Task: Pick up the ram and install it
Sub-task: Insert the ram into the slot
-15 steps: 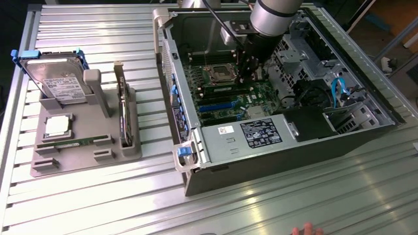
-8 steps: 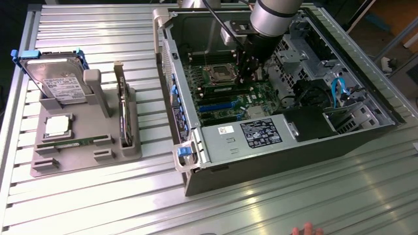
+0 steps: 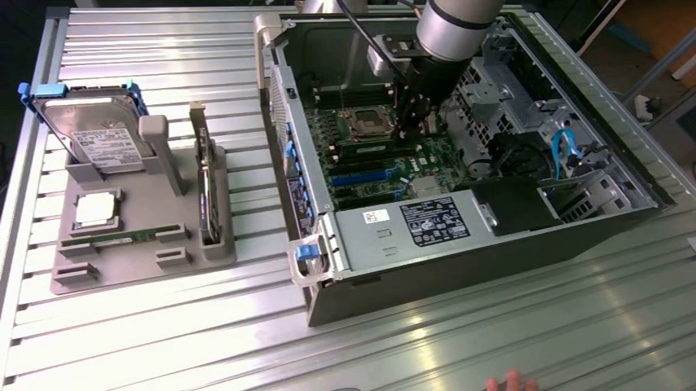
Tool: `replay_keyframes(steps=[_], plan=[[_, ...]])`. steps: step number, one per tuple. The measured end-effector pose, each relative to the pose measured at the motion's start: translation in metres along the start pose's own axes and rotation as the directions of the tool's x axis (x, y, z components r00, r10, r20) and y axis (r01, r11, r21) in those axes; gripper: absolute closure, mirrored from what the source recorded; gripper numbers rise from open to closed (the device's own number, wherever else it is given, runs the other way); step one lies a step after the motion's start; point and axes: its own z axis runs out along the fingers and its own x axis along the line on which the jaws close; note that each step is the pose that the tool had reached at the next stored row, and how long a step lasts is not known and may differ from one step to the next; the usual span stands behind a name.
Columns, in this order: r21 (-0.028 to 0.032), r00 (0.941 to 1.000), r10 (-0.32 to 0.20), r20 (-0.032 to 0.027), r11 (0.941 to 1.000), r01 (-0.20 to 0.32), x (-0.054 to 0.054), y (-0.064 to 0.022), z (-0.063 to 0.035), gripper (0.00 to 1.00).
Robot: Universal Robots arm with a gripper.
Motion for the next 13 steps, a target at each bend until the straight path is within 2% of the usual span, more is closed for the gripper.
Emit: replay_keyframes(steps=[13], plan=[[-0.0001,1.0000,-0.010,-0.0003,1.0000,0.010,0.0000,0.0000,0.0003,0.88]])
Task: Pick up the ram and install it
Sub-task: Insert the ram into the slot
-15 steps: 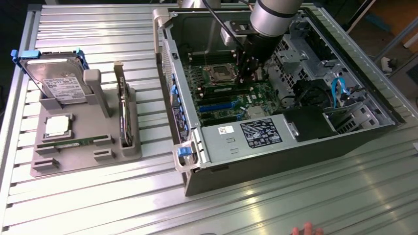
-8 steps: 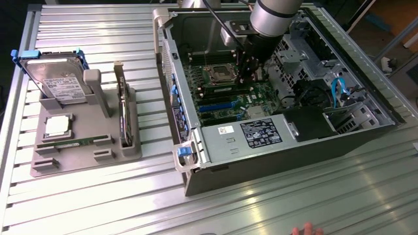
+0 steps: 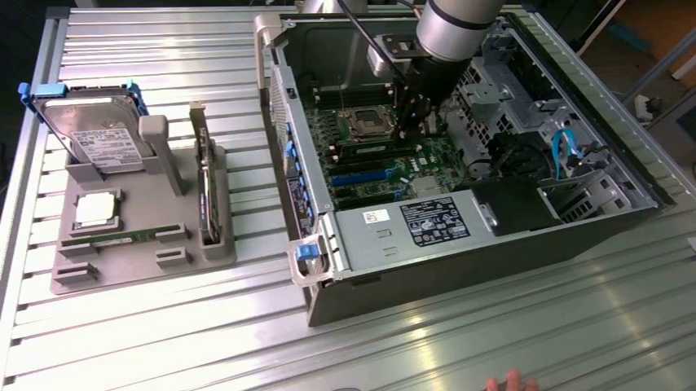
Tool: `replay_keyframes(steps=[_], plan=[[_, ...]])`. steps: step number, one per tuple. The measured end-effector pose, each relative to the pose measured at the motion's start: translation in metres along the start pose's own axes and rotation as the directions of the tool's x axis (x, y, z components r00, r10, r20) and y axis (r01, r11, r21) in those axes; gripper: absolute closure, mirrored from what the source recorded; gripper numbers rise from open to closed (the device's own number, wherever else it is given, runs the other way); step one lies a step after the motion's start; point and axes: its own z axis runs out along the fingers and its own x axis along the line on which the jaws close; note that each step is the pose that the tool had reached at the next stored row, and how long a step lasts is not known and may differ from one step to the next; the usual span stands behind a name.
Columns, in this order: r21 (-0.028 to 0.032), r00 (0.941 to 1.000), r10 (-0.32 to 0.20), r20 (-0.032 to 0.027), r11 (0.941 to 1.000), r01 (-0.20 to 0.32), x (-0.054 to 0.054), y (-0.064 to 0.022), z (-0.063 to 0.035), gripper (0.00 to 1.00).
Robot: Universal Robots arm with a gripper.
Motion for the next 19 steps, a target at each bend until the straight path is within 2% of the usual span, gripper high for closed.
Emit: replay_keyframes(steps=[19], plan=[[-0.0005,1.0000,0.002,0.0007,1.0000,-0.002,-0.0016,-0.0012,0.0035,0.88]])
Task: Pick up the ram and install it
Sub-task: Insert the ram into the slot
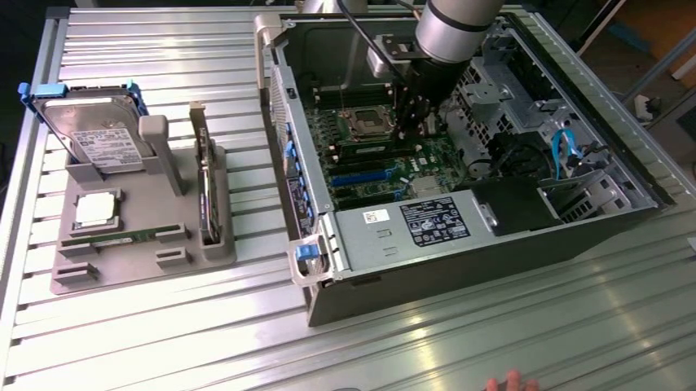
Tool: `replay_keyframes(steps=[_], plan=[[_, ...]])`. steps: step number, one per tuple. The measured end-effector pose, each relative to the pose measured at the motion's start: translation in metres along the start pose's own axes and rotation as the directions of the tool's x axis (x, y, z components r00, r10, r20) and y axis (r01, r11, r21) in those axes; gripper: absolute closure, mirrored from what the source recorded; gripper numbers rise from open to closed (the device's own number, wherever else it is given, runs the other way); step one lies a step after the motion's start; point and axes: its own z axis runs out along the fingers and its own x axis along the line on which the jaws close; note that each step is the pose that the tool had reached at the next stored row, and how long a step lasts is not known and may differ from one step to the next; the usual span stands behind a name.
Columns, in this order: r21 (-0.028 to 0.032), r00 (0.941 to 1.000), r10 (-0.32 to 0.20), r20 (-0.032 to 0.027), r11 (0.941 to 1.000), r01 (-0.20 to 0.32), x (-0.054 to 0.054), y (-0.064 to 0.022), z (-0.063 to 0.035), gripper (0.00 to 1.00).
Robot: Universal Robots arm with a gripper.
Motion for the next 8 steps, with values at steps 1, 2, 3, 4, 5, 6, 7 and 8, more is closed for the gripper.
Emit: replay_keyframes(steps=[1,2,3,4,5,6,7,8], plan=[[-0.0004,1.0000,0.000,-0.0001,1.0000,0.000,0.0000,-0.0002,0.0000,0.88],[-0.0007,1.0000,0.000,0.0000,1.0000,0.000,0.0000,-0.0004,0.0000,0.88],[-0.0011,1.0000,0.000,-0.0001,1.0000,0.000,0.0000,-0.0006,-0.0001,0.88],[-0.0007,1.0000,0.000,-0.0001,1.0000,0.000,0.0000,-0.0006,0.0000,0.88],[-0.0004,1.0000,0.000,-0.0001,1.0000,0.000,0.0000,-0.0006,0.0000,0.88],[-0.0002,1.0000,0.000,0.0000,1.0000,0.000,0.0000,-0.0005,0.0000,0.88],[-0.0001,1.0000,0.000,0.0000,1.0000,0.000,0.0000,-0.0005,0.0000,0.88],[-0.0001,1.0000,0.000,-0.0001,1.0000,0.000,0.0000,-0.0004,0.0000,0.88]])
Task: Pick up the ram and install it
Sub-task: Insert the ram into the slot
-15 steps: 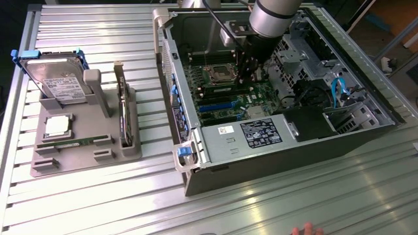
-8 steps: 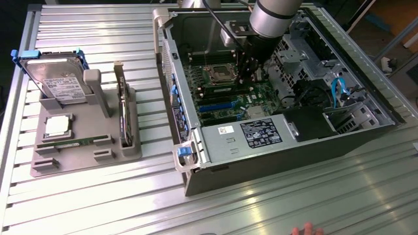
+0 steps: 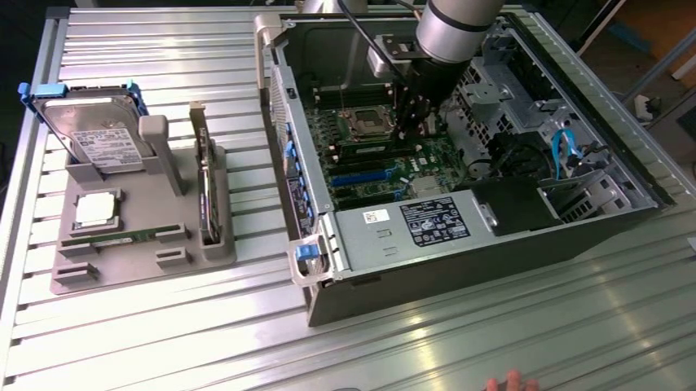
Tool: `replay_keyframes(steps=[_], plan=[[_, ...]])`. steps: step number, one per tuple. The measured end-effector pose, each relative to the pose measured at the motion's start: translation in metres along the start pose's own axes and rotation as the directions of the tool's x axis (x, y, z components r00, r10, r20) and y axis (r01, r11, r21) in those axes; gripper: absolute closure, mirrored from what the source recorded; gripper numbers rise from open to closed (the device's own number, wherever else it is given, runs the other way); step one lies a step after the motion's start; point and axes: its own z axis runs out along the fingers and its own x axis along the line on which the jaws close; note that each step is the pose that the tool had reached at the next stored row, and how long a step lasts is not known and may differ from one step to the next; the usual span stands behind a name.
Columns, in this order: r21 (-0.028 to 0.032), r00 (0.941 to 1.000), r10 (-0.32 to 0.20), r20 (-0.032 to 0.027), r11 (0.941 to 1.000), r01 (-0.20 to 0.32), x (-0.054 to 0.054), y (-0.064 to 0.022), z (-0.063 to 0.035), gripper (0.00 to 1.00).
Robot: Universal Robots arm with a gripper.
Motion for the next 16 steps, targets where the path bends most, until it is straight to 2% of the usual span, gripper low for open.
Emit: replay_keyframes(steps=[13,16], plan=[[0.0001,1.0000,0.000,0.0000,1.0000,0.000,0.0000,0.0001,-0.0016,0.88],[0.0021,1.0000,0.000,0.0009,1.0000,0.000,0.0000,0.0002,-0.0017,0.88]])
